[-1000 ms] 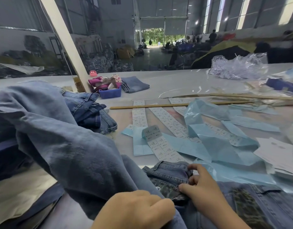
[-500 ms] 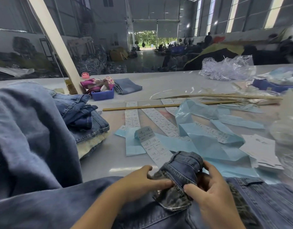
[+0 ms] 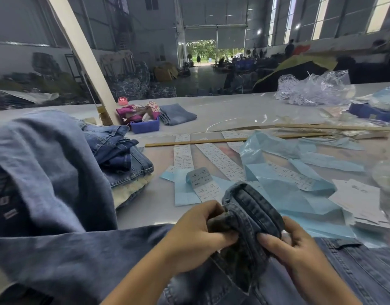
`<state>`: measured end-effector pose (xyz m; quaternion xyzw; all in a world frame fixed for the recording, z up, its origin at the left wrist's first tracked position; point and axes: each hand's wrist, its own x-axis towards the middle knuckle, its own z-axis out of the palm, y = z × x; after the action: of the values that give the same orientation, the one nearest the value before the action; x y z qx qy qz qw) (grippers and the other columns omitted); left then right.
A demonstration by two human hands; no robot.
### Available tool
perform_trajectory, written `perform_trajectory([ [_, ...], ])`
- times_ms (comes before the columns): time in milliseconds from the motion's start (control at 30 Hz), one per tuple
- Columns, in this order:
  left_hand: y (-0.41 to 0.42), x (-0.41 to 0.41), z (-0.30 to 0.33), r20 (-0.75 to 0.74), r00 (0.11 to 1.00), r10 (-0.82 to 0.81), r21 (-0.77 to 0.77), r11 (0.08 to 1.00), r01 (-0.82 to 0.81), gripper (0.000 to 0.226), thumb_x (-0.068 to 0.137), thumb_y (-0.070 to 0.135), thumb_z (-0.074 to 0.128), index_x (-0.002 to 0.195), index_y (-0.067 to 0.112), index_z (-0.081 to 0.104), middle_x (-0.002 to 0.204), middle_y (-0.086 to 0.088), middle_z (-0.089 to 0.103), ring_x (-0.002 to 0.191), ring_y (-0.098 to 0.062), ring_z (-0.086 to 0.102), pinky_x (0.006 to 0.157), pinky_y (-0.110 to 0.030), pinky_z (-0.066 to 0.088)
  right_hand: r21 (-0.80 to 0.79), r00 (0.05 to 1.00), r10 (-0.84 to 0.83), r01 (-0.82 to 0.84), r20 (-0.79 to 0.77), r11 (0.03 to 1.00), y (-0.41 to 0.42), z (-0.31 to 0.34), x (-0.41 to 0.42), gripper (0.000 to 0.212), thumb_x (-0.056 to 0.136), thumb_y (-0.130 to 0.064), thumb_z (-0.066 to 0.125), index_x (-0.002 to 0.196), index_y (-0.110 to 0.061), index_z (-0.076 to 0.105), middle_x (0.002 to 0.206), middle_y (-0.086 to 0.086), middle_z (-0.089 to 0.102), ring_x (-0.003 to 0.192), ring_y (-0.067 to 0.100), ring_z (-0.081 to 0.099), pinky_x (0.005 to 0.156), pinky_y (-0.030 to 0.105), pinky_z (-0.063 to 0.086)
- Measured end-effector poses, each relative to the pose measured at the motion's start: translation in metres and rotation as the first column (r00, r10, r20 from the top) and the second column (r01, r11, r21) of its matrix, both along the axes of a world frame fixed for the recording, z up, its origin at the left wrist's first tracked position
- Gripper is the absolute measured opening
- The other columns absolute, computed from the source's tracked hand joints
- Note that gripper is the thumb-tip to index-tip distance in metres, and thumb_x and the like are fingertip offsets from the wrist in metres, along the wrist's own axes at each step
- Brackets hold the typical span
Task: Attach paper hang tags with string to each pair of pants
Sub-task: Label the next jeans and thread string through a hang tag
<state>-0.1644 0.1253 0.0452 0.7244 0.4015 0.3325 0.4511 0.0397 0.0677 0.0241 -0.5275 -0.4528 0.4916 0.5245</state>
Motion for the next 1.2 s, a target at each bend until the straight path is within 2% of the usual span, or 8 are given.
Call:
perform_trajectory([
  [233,0.013,-0.014,-0.027,-0.438,0.899,-0.017,-0.161,0.985,-0.06,0.112,0.042,0.084,0.075,0.139,0.042,0.036,0.124,0.03,0.044,0.119,0.0,0.045,0.105,-0.023,0.036,0.058,0.968,-0.148,0.139,0.2,0.989,-0.002,0.018,-0.004,0.027,0.075,0.006,0.077,0.077,-0.021,0.073,0.064,0.012,0.071,0.054,0.021,0.068,0.047,0.019,0.049],
  [367,0.01,-0.01,-0.035,-0.414,0.875,-0.251,-0.318,0.941,0.119,0.092,0.048,0.083,0.075,0.13,0.046,0.05,0.127,0.033,0.056,0.119,0.007,0.051,0.109,-0.028,0.037,0.086,0.921,-0.228,0.212,0.316,0.974,-0.013,0.029,0.0,0.02,0.07,-0.001,0.081,0.074,-0.015,0.068,0.061,0.016,0.067,0.058,0.033,0.063,0.047,0.026,0.043],
  [533,0.002,-0.003,-0.029,-0.507,0.862,-0.024,-0.053,0.999,-0.003,0.059,0.051,0.072,0.079,0.091,0.039,0.052,0.09,0.02,0.064,0.084,0.001,0.061,0.081,-0.029,0.054,-0.101,0.732,-0.095,0.219,0.675,0.97,-0.012,0.035,0.007,0.031,0.073,-0.015,0.079,0.092,-0.026,0.056,0.097,-0.002,0.065,0.086,0.017,0.06,0.074,0.032,0.043],
  [667,-0.007,0.001,-0.009,-0.314,0.949,0.032,0.117,0.993,0.006,0.038,0.065,0.047,0.076,0.088,0.032,0.049,0.084,0.011,0.067,0.079,-0.009,0.063,0.072,-0.032,0.053,-0.176,0.285,0.134,0.127,0.949,0.976,-0.01,0.031,-0.003,0.093,0.079,-0.054,0.062,0.148,-0.035,0.003,0.155,-0.005,0.003,0.145,0.017,0.018,0.118,0.032,0.019],
  [800,-0.019,-0.005,0.0,-0.247,0.967,-0.056,0.152,0.984,0.096,0.036,0.071,0.038,0.08,0.093,0.031,0.053,0.089,0.011,0.069,0.081,-0.007,0.065,0.075,-0.032,0.054,-0.227,0.176,0.261,-0.19,0.949,0.955,-0.003,0.035,-0.024,0.121,0.051,-0.054,0.04,0.133,-0.029,-0.045,0.149,-0.021,-0.033,0.147,0.008,-0.019,0.119,0.04,-0.01],
  [967,-0.008,-0.034,-0.004,-0.399,0.917,0.03,-0.05,0.997,-0.054,0.038,0.069,0.066,0.066,0.086,0.033,0.058,0.077,0.017,0.063,0.071,0.002,0.055,0.067,-0.023,0.045,-0.309,0.073,0.347,-0.313,0.935,0.898,0.019,0.021,-0.046,0.083,0.079,-0.043,0.06,0.149,-0.036,0.016,0.153,-0.018,0.019,0.146,0.006,0.009,0.119,0.05,-0.006],
  [1033,0.006,-0.053,-0.013,-0.582,0.78,0.23,-0.021,0.955,-0.297,0.047,0.079,0.074,0.05,0.087,0.029,0.059,0.087,0.011,0.063,0.081,-0.006,0.058,0.071,-0.029,0.045,-0.287,0.072,0.328,-0.333,0.942,0.898,0.024,0.011,-0.052,0.069,0.082,-0.041,0.058,0.143,-0.038,0.027,0.147,-0.017,0.028,0.143,0.006,0.016,0.119,0.05,-0.005],
  [1200,0.025,-0.113,-0.035,-0.869,-0.009,0.495,0.429,0.745,-0.51,0.063,0.093,0.057,0.048,0.133,0.009,0.048,0.132,-0.011,0.053,0.118,-0.023,0.058,0.092,-0.031,0.049,-0.242,0.068,0.279,-0.328,0.958,0.913,0.03,-0.004,-0.057,0.059,0.086,-0.044,0.053,0.139,-0.038,0.031,0.145,-0.019,0.03,0.14,0.003,0.017,0.119,0.046,-0.001],
])
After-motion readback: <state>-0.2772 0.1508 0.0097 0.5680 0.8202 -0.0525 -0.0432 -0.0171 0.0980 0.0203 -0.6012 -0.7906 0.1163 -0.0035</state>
